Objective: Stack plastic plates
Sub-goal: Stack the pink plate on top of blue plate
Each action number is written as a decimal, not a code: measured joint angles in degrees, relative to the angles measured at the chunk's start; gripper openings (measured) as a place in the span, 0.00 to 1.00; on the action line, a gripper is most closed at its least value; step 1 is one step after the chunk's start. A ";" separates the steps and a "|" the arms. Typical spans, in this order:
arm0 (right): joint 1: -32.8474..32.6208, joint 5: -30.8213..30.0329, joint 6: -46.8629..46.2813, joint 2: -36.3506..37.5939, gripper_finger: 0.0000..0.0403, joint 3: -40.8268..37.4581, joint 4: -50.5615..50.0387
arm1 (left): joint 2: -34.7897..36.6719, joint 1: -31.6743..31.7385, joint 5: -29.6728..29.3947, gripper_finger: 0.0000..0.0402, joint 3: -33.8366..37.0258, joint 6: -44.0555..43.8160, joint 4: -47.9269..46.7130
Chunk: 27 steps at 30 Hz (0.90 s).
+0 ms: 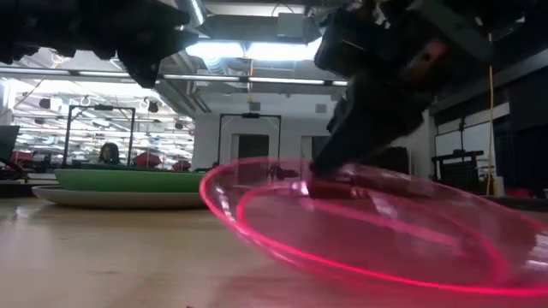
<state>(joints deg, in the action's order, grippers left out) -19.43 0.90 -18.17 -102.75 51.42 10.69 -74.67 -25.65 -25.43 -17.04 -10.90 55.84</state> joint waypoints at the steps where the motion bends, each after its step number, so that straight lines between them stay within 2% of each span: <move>1: 0.65 -0.08 0.69 0.61 0.00 0.00 -0.39 | 0.00 0.00 0.00 0.31 0.00 0.53 0.70; 15: 10.24 1.65 3.70 4.82 0.00 0.02 -0.62 | 4.10 -0.36 -0.04 0.31 -0.02 3.82 1.62; 27: 17.89 1.06 3.52 4.89 0.00 0.07 8.57 | 10.37 -1.01 -0.02 0.31 -0.02 7.14 0.67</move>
<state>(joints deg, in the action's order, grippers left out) -1.54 1.96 -14.66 -97.86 51.48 19.26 -64.30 -26.65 -25.45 -17.06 -3.76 56.51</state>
